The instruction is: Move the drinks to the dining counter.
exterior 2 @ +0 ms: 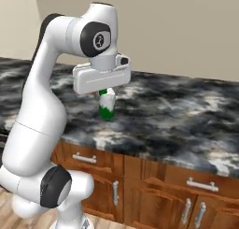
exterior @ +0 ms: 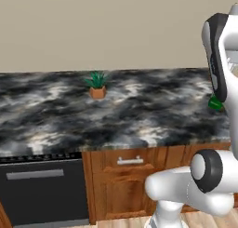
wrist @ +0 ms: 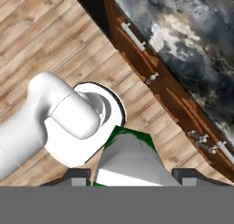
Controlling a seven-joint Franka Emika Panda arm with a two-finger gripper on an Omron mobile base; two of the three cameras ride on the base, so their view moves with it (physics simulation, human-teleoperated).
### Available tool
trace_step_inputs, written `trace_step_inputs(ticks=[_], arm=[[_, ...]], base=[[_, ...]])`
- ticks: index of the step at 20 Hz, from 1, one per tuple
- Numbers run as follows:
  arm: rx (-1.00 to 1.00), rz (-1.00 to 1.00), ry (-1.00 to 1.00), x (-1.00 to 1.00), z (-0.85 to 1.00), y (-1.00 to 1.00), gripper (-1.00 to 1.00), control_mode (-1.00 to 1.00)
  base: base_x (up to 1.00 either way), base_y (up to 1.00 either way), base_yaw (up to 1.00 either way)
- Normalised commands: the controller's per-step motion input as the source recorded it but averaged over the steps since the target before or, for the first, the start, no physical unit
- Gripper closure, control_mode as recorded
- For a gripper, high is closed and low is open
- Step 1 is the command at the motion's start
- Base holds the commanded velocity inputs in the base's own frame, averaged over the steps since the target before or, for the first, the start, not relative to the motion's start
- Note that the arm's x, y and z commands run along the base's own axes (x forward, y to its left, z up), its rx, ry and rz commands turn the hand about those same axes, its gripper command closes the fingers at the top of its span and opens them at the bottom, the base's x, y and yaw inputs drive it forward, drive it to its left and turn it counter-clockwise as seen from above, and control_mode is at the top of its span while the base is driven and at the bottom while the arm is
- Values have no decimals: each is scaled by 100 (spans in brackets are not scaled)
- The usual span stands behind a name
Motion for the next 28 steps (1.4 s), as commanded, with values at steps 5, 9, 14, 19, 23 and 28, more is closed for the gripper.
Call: trace_step_inputs(ticks=[5,9,14,19,23,28], arm=[[0,0,0,0,0,0,100,100],[0,0,0,0,0,0,100,100],[0,0,0,0,0,0,100,100],[0,0,0,0,0,0,100,100],[0,0,0,0,0,0,100,100],[0,0,0,0,0,0,100,100]], base=[[39,0,57],[61,0,50],[78,0,46],[80,-6,40],[56,0,7],[72,-12,-30]])
